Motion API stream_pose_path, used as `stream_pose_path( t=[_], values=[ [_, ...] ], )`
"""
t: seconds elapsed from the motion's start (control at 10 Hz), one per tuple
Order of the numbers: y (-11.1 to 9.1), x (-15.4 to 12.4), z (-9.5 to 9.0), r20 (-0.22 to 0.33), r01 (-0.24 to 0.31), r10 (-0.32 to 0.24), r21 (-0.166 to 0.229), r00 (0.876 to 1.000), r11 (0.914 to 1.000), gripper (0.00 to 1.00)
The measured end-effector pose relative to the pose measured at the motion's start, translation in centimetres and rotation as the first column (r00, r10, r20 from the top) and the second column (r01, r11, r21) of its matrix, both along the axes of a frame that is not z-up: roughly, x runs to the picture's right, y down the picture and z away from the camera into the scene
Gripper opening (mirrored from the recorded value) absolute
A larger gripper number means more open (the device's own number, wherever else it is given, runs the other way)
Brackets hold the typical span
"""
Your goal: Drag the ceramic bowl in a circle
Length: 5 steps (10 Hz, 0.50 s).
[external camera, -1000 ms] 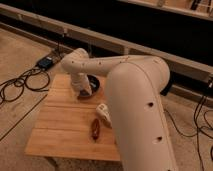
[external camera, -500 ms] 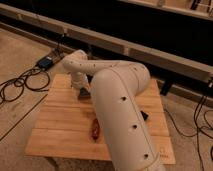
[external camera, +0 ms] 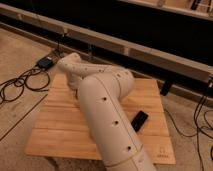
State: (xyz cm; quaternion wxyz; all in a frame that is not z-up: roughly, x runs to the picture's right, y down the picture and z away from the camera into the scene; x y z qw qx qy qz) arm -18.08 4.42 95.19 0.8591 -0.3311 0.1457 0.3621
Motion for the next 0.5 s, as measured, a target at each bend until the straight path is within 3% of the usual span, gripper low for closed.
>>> stream_pose_path(
  t=[0.2, 0.5],
  values=[
    [-0.12, -0.32, 0.60, 0.006, -0.003, 0.003, -0.003, 1.000, 1.0000, 0.43],
    [0.15, -0.32, 0.74, 0.008, -0.001, 0.001, -0.021, 1.000, 0.9998, 0.10]
  ],
)
